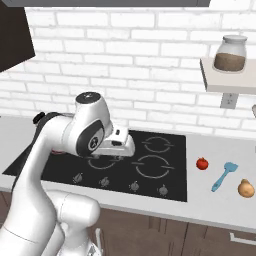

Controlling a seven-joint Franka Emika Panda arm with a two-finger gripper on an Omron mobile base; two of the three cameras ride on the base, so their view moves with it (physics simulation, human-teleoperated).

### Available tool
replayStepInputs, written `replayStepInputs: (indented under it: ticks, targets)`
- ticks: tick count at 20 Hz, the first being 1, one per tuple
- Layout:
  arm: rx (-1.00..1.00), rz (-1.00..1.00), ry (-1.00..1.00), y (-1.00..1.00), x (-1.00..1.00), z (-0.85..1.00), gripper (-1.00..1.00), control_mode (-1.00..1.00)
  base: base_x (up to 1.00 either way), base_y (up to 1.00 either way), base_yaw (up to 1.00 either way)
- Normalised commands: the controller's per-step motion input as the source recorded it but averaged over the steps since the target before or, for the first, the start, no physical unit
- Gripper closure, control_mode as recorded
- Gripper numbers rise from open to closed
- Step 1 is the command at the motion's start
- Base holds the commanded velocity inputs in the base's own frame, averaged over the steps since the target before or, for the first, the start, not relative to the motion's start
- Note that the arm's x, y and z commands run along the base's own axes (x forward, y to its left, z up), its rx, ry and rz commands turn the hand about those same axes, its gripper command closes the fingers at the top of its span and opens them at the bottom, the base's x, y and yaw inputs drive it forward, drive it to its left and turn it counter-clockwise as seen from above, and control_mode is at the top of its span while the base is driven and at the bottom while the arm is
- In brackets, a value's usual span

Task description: Put the squash and tomato in the pot. Retrieve the spatula and lightly stir the vegetables in the pot.

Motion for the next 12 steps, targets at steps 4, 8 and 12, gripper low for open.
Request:
replayStepInputs:
  ticks: [4,8,12]
  targets:
    - [-0.06,-0.01,0.04,-1.00,-0.13,-0.56,-1.00,-1.00,0.00,0.00,0.00]
    - [-0.02,-0.02,0.02,-1.00,0.00,-0.29,-1.00,-1.00,0.00,0.00,0.00]
    - [0.02,-0.09,0.07,-0.88,0.00,0.00,-1.00,-1.00,0.00,0.00,0.00]
